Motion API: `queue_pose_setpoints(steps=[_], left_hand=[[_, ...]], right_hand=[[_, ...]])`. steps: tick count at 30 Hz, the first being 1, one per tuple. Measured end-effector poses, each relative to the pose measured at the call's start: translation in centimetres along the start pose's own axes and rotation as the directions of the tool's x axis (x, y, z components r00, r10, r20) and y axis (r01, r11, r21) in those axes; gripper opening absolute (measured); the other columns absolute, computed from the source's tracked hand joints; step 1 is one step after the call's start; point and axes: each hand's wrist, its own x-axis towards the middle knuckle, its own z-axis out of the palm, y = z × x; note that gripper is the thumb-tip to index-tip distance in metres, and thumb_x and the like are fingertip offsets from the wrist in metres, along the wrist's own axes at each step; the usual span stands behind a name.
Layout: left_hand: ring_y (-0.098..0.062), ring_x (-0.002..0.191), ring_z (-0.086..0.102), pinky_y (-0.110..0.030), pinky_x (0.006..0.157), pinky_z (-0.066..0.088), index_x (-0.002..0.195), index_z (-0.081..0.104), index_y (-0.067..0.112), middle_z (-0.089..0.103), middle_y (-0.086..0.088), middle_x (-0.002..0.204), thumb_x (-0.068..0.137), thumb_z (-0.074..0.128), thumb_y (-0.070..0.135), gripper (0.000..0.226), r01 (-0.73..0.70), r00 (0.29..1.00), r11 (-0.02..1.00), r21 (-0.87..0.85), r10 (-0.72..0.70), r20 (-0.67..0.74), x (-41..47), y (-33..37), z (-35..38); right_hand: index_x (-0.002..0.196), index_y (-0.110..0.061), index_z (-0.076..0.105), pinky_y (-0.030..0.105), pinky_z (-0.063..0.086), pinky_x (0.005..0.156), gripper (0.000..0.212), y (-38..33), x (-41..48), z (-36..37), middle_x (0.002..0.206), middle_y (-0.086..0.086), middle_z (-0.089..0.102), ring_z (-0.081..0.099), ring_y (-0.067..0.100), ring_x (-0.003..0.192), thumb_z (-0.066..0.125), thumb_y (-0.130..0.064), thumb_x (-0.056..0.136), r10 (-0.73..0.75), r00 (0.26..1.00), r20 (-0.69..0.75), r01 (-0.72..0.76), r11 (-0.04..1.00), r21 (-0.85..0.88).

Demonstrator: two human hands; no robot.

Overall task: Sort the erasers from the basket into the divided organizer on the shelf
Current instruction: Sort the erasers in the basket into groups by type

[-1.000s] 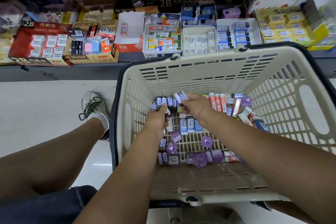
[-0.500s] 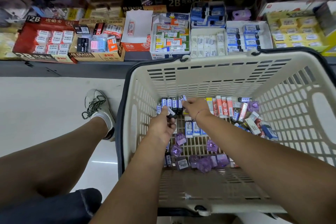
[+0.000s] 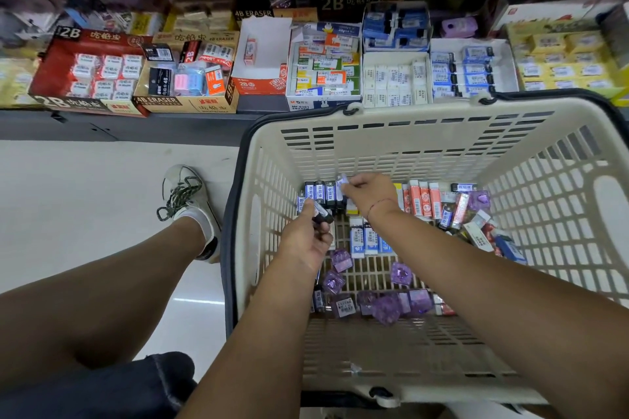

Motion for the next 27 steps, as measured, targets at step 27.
queue_pose_setpoints(steps=[27], left_hand=[[-0.003, 0.037, 0.047, -0.012, 0.038, 0.04, 0.087, 0.061, 0.008, 0.059, 0.001, 0.053, 0.098, 0.052, 0.025, 0.023, 0.004, 0.993, 0.998, -0.07, 0.004, 0.117, -0.6, 0.4, 0.4]], right_hand=[[0.106, -0.012, 0.064, 0.03, 0.052, 0.071, 0.031, -2.5, -2.6, -1.2, 0.08, 0.0, 0.05, 0.052, 0.013, 0.071, 0.074, -0.003, 0.079, -0.068, 0.836, 0.545, 0.068, 0.997, 0.021]])
